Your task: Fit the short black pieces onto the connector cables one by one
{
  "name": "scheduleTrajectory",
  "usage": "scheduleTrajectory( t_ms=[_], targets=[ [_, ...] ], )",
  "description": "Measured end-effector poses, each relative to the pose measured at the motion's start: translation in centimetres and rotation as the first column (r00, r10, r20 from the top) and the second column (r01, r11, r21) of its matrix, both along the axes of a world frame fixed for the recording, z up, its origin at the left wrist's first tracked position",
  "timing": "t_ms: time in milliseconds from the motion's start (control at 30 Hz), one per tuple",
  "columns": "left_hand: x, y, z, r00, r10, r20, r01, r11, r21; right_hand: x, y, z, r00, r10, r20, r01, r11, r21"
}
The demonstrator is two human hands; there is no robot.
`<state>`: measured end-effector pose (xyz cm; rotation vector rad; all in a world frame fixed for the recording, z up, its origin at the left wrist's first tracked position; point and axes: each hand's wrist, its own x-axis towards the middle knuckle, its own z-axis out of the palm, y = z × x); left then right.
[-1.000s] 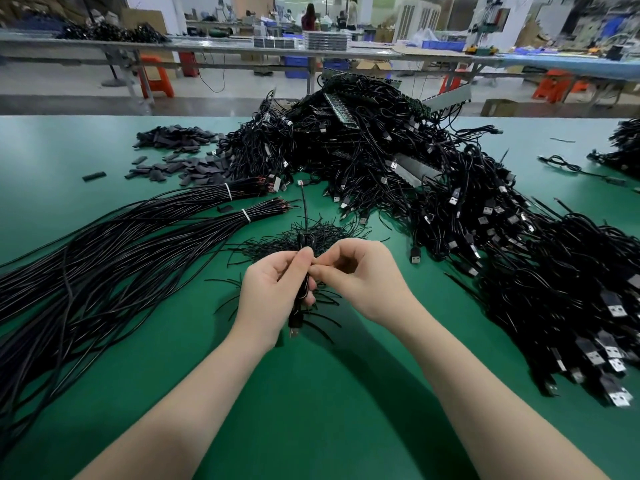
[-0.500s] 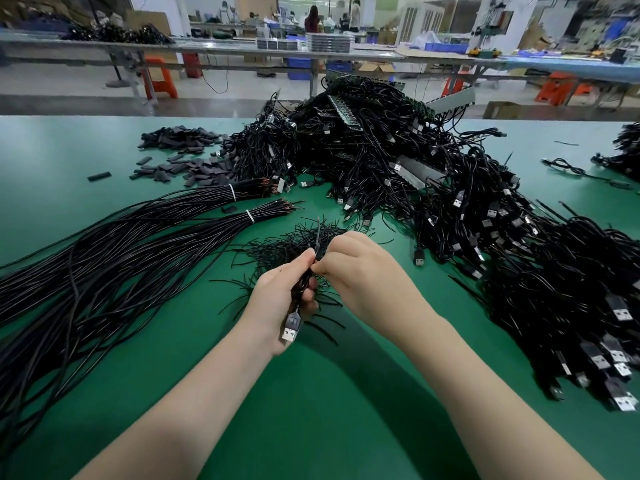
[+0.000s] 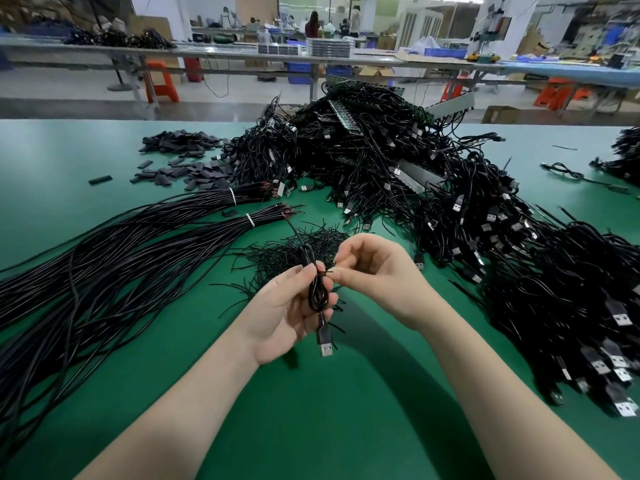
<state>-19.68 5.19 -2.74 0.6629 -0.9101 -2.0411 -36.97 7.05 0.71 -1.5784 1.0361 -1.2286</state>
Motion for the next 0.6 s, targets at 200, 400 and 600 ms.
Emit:
scheduleTrajectory(
  t_ms=[200,400,600],
  targets=[
    [-0.3,0.2,0.0,1.000,-0.002,-0.029,0.000,0.997,-0.078,-0.2,0.0,0.3,0.999,0.031,-0.018,-0.029,0.996,0.089],
    [-0.7,-0.2,-0.3,0.964,0.238,0.117,-0.205,0.948,-0.242,-0.8,0.1,1.4,0.966,-0.141,-0.216,0.197,0.943,0.267],
    [-1.5,0.3,-1.0,0.935,0.284,0.211,-0.177,0.892,-0.415,-0.3,0.3,1.1,0.975,-0.144,-0.172,0.200,0.906,0.373]
  ],
)
